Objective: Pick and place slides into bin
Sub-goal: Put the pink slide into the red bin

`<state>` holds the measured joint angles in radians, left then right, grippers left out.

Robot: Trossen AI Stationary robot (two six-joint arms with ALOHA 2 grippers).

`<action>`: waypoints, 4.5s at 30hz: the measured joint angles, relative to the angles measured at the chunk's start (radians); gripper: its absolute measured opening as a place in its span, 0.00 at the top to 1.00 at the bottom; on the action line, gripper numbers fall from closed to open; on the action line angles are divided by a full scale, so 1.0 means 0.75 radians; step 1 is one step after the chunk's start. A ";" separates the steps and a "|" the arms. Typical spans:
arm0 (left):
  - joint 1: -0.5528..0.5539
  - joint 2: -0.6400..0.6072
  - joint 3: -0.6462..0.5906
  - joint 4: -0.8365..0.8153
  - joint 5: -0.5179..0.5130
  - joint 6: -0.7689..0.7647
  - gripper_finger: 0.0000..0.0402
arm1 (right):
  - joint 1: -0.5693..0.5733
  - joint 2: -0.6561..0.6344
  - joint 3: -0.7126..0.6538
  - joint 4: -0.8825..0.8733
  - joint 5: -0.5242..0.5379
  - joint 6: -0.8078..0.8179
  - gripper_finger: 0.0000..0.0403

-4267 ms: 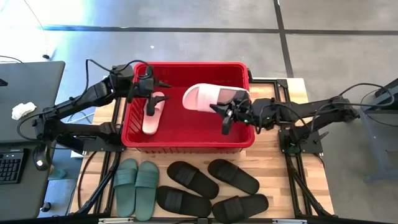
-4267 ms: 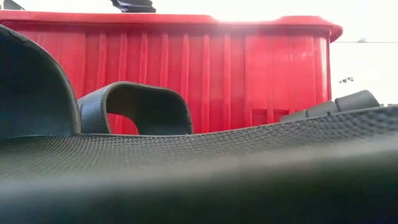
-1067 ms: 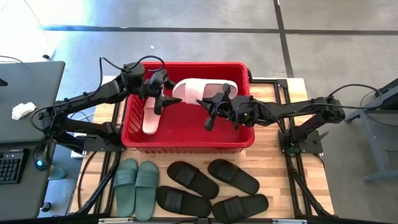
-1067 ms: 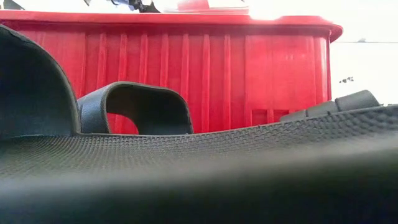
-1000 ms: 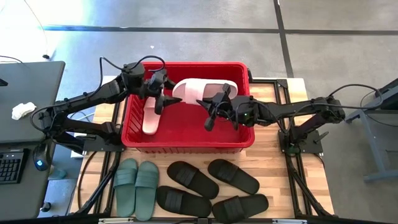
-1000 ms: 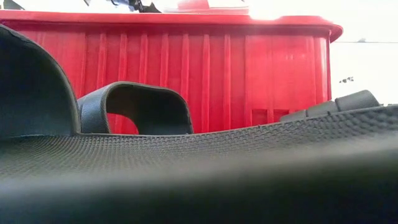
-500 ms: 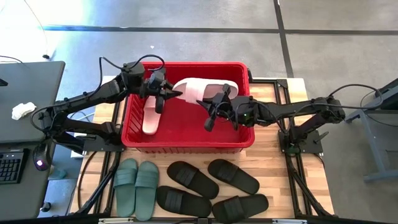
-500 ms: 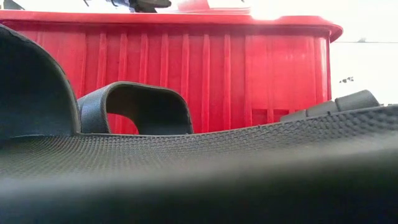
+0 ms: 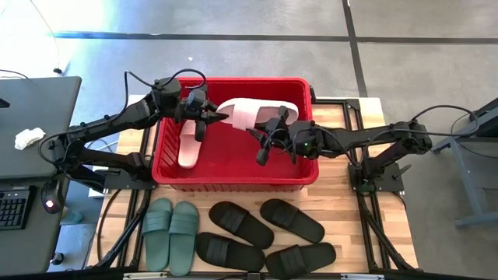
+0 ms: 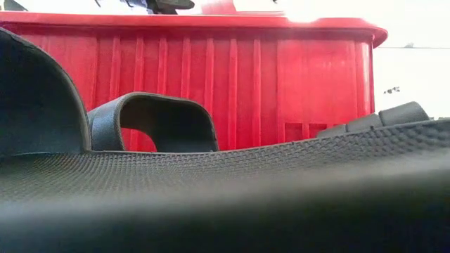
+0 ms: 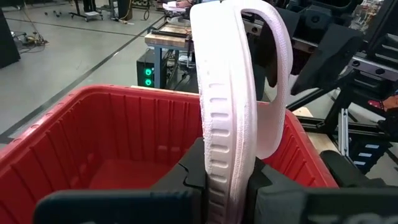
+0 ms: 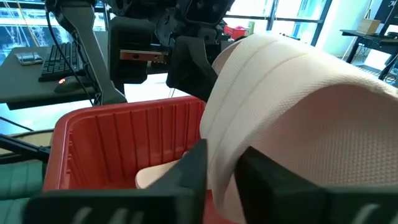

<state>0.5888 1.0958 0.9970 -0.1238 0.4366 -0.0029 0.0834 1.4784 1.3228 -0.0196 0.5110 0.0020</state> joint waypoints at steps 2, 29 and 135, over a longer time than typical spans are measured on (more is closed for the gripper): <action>0.000 0.000 0.000 0.000 -0.002 0.000 0.92 | 0.001 0.000 0.000 -0.014 0.014 0.001 0.75; 0.154 0.139 0.633 -1.144 -0.246 0.502 0.95 | 0.222 -0.517 0.001 -0.837 0.165 0.416 0.60; 0.329 1.082 1.048 -1.831 -0.512 1.390 0.48 | -0.545 -0.393 -0.001 -1.061 -1.076 -0.224 0.66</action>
<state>0.8353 1.9076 1.7828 -1.4970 0.0529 1.0393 -0.3254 1.1839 1.3224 -0.8154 -0.2958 -0.1658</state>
